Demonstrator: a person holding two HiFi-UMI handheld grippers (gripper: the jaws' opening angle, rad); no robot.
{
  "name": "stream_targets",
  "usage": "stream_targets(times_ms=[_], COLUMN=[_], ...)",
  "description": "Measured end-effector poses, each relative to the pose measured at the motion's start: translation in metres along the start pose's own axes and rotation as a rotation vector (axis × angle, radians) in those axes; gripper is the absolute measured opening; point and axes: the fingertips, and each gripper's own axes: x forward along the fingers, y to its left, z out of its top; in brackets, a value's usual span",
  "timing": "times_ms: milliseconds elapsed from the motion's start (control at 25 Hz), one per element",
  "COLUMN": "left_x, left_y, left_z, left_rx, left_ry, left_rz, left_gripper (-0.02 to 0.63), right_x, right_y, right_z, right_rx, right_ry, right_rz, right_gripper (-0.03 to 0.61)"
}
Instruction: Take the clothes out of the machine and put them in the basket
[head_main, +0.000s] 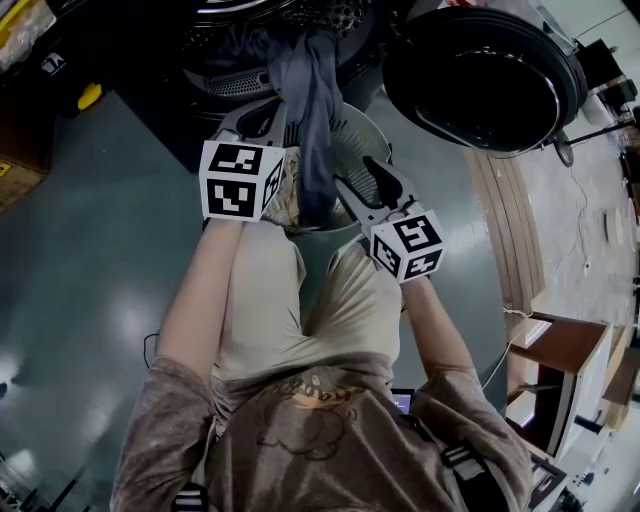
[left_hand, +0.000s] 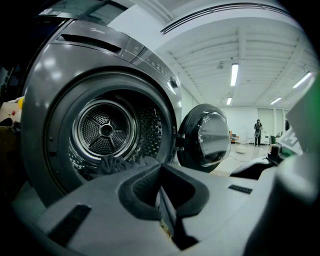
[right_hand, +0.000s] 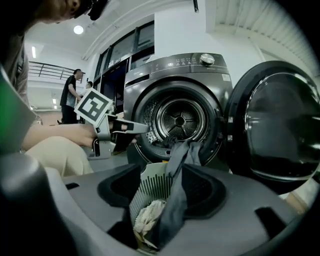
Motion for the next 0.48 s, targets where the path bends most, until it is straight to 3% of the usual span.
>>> stream_targets(times_ms=[320, 480], left_x=[-0.004, -0.009], left_y=[0.001, 0.009], left_z=[0.002, 0.002], left_rx=[-0.005, -0.019], left_ry=[-0.004, -0.009], left_rz=[-0.009, 0.004], left_gripper=[0.008, 0.008], right_x=[0.093, 0.160], right_y=[-0.030, -0.053], right_z=[0.027, 0.048], right_rx=[0.042, 0.024], right_ry=[-0.008, 0.016], right_rz=[0.045, 0.020], right_gripper=[0.365, 0.422])
